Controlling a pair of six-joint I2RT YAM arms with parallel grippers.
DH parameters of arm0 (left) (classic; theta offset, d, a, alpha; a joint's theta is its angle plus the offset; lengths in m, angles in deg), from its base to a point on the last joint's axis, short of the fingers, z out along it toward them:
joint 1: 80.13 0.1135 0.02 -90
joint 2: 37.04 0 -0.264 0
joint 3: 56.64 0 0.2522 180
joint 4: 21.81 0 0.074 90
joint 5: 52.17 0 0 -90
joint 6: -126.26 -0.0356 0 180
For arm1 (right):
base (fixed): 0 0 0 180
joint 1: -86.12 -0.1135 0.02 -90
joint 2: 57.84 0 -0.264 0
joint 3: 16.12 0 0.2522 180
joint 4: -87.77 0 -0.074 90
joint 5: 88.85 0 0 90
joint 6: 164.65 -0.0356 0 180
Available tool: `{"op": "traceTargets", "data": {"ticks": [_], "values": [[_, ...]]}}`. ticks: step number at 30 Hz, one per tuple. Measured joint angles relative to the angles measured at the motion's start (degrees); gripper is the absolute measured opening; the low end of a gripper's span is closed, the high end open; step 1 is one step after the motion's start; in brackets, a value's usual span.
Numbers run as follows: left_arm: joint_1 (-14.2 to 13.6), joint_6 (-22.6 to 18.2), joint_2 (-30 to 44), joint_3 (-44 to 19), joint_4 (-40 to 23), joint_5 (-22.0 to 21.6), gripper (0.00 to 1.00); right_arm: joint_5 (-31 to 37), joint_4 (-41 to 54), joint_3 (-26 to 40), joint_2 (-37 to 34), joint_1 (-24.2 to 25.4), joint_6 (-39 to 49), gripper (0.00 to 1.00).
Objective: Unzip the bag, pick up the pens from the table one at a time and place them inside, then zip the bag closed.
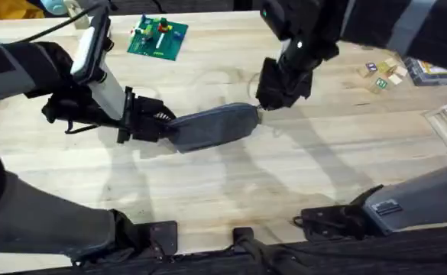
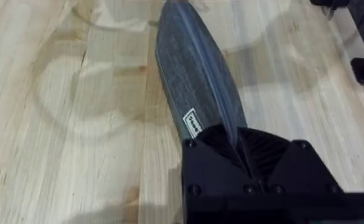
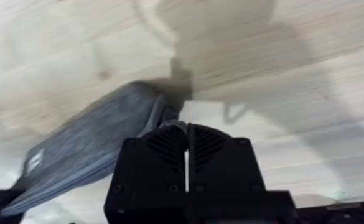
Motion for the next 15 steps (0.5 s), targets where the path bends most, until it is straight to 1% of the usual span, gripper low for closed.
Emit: {"op": "traceTargets", "data": {"ticks": [1,3,4,11,15], "values": [[-0.04,0.0,0.0,0.04,-0.01,0.05,0.044,1.59,-3.82,-4.89,0.28,0.02,0.4,0.031],[-0.07,-0.02,0.0,0.04,-0.01,0.04,0.044,2.07,-5.58,-7.79,0.8,0.02,0.58,0.031],[-0.22,-0.02,0.0,0.04,-0.01,0.02,0.044,2.16,-7.16,-10.95,1.39,0.02,0.78,0.031],[-0.22,-0.02,0.0,0.09,-0.01,-0.05,0.044,3.32,-6.9,-11.99,1.86,0.09,1.2,0.032],[-0.22,-0.02,0.0,0.09,-0.01,-0.25,0.044,3.74,-6.11,-11.99,3.45,0.09,1.43,0.032]]}}
